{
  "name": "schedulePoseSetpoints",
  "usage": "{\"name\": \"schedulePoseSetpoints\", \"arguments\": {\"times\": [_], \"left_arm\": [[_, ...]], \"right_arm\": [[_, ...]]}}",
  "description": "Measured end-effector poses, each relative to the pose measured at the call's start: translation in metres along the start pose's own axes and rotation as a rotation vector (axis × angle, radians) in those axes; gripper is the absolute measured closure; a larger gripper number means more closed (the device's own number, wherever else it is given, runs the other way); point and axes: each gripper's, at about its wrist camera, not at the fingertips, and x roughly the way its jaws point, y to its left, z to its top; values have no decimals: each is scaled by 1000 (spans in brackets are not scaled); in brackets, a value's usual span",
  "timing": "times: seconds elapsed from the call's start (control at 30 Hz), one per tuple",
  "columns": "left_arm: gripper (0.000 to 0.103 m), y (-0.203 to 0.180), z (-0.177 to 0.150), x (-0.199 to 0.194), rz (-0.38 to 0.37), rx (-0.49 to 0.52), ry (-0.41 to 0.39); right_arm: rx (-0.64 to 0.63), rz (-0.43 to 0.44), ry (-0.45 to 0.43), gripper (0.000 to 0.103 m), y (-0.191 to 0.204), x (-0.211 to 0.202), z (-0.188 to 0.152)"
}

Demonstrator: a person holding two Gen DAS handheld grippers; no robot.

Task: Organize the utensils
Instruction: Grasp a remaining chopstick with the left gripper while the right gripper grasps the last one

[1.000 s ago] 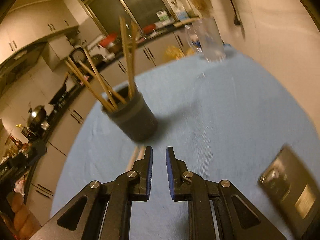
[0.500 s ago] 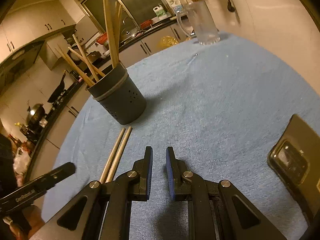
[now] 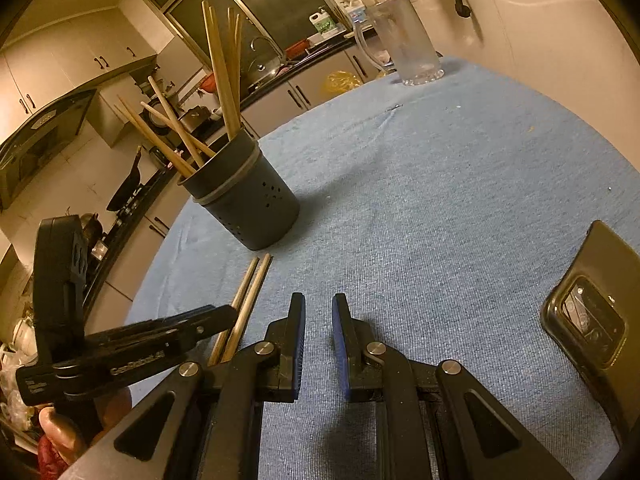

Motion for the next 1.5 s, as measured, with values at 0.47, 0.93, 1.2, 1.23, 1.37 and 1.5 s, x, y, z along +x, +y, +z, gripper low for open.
{"name": "schedulePoseSetpoints", "arguments": {"times": [0.47, 0.93, 1.2, 1.23, 1.37, 1.5], "left_arm": [[96, 93, -40, -27, -23, -239, -136], [96, 102, -45, -27, -56, -256, -148], [96, 101, -46, -29, -57, -252, -146], [96, 101, -46, -30, -55, -249, -147], [97, 97, -47, -34, -60, -235, -168], [97, 92, -51, -56, -73, -213, -263]], "right_arm": [[-17, -32, 41, 88, 7, 9, 1], [-101, -129, 215, 81, 78, 65, 17], [-229, -300, 259, 80, 113, 93, 13], [-240, -296, 258, 90, 114, 94, 12], [-229, -230, 251, 96, 113, 88, 11], [-208, -149, 188, 96, 111, 67, 13]]}}
